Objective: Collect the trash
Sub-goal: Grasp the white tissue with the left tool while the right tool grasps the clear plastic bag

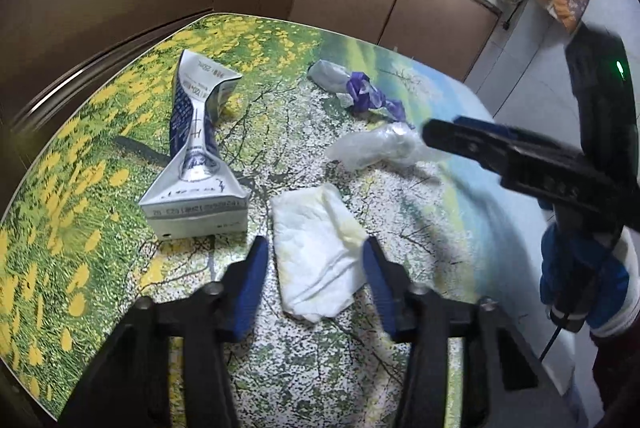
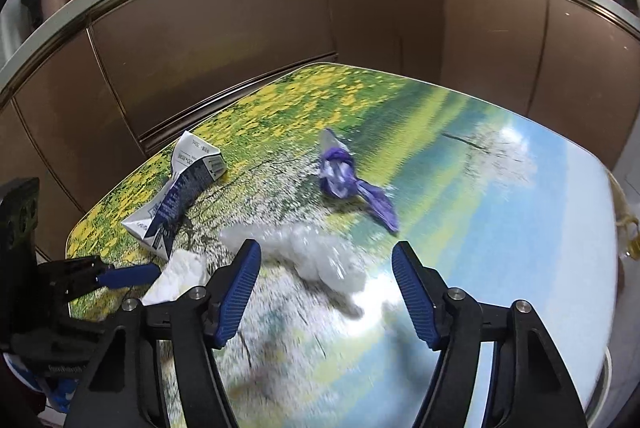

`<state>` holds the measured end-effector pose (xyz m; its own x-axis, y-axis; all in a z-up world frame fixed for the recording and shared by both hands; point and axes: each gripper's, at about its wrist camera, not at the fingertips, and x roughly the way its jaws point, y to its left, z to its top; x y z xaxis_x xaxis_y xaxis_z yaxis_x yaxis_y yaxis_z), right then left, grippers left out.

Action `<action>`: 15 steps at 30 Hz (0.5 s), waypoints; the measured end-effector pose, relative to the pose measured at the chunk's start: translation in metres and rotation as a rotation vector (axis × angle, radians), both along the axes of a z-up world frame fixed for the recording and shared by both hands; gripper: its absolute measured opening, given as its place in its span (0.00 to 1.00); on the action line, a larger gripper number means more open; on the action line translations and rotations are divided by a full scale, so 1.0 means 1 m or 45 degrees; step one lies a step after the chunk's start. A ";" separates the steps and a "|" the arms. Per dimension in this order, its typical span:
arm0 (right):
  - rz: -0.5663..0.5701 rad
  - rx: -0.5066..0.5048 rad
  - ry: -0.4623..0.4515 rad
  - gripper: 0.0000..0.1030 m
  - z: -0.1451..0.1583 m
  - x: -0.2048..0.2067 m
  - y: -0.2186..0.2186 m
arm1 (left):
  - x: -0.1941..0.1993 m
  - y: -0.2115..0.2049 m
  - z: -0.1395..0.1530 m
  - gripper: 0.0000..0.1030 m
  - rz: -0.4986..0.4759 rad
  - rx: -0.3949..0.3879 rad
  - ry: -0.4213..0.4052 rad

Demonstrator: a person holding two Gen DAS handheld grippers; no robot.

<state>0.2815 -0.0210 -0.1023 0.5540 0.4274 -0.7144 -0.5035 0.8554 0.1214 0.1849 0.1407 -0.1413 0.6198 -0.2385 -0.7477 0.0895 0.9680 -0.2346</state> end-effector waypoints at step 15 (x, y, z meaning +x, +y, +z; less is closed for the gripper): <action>0.064 -0.004 0.089 0.34 -0.024 0.016 0.005 | 0.001 -0.022 -0.001 0.05 -0.072 0.171 -0.023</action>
<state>0.2975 -0.0155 -0.1261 0.4808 0.4509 -0.7520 -0.5362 0.8298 0.1547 0.1859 0.1182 -0.1422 0.6218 -0.1718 -0.7641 0.1475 0.9839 -0.1012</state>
